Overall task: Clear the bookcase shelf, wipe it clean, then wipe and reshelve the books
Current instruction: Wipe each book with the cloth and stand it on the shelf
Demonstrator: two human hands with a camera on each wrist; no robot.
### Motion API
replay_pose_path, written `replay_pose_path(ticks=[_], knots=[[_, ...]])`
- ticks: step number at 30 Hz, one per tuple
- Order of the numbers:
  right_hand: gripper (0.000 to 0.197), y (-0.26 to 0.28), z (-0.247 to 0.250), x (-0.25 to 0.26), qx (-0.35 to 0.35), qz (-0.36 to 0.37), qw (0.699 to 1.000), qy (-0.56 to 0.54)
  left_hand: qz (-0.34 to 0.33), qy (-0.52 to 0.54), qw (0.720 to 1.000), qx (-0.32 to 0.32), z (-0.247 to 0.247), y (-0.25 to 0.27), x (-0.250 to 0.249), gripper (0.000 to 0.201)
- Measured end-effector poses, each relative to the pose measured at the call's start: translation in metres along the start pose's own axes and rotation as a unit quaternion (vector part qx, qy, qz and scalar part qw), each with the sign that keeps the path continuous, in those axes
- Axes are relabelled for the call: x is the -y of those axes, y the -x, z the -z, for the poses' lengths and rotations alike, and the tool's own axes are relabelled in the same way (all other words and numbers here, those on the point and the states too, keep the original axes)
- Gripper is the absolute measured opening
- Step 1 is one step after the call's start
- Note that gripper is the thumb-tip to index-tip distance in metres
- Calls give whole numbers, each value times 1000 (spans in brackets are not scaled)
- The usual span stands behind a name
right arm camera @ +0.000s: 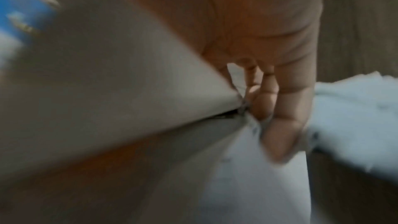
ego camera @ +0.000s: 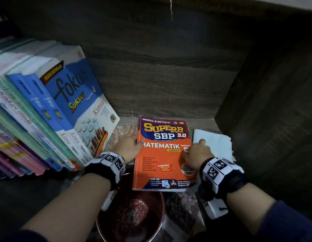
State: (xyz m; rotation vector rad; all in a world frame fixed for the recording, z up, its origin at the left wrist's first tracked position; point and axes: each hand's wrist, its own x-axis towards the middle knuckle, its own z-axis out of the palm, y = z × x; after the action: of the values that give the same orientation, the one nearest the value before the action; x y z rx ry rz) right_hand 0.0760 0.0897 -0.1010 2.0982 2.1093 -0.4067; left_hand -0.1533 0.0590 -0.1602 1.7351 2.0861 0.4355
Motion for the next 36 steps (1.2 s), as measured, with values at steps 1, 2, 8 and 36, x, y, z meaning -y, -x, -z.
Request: replay_pose_path(ticks=[1, 2, 8, 36], knots=[[48, 0, 0, 2, 8, -7, 1000, 6, 5, 72, 997, -5, -3, 3, -5, 60], [48, 0, 0, 4, 12, -8, 1000, 12, 18, 155, 988, -16, -5, 8, -13, 58], [42, 4, 0, -6, 11, 15, 1000, -8, 35, 342, 923, -172, 7, 45, -69, 54], [33, -33, 64, 267, 104, 275, 724, -624, -85, -195, 729, -651, 98, 94, 53, 75]])
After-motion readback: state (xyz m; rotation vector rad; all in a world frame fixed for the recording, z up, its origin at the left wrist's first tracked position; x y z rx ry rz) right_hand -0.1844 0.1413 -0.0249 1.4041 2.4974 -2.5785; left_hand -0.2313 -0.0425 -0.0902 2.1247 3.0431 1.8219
